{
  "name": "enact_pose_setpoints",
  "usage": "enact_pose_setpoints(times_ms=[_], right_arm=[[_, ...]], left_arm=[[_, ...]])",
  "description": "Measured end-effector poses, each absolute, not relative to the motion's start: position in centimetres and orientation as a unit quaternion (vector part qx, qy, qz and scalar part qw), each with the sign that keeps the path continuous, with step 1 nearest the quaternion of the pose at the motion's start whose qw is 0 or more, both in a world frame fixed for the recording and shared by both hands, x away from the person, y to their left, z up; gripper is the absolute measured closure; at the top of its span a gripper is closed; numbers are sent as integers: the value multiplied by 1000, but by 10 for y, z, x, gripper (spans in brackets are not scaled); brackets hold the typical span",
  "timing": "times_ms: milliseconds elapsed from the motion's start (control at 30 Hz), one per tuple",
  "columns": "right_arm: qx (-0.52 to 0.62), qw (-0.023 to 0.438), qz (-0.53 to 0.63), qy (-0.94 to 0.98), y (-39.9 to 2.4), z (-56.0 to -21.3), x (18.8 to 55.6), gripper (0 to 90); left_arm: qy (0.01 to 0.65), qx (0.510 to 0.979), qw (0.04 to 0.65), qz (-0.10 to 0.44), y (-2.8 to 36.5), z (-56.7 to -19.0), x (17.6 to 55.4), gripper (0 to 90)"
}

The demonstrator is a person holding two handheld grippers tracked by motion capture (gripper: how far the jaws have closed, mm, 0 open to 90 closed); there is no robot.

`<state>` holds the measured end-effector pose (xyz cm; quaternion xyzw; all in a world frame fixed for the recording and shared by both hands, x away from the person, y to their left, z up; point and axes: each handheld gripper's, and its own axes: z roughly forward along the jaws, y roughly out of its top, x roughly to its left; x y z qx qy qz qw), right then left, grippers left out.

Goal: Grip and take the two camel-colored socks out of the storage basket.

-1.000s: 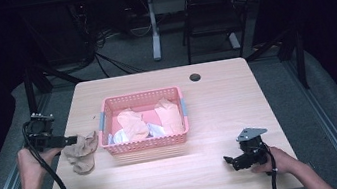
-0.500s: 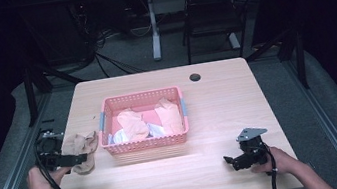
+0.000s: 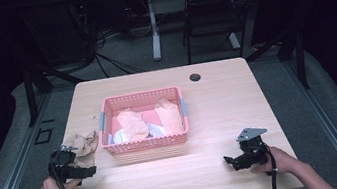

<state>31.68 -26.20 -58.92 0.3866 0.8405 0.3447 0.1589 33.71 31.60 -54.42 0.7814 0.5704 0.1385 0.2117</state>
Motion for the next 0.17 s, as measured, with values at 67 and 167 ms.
enact_pose_setpoints(times_ms=[67,167], right_arm=[[387,159,344,840,-262,-589,317,0],[387,160,344,840,-262,-589,317,0]], left_arm=[[571,781,214,138,318,-543,336,8],[574,775,223,144,322,-541,333,6]])
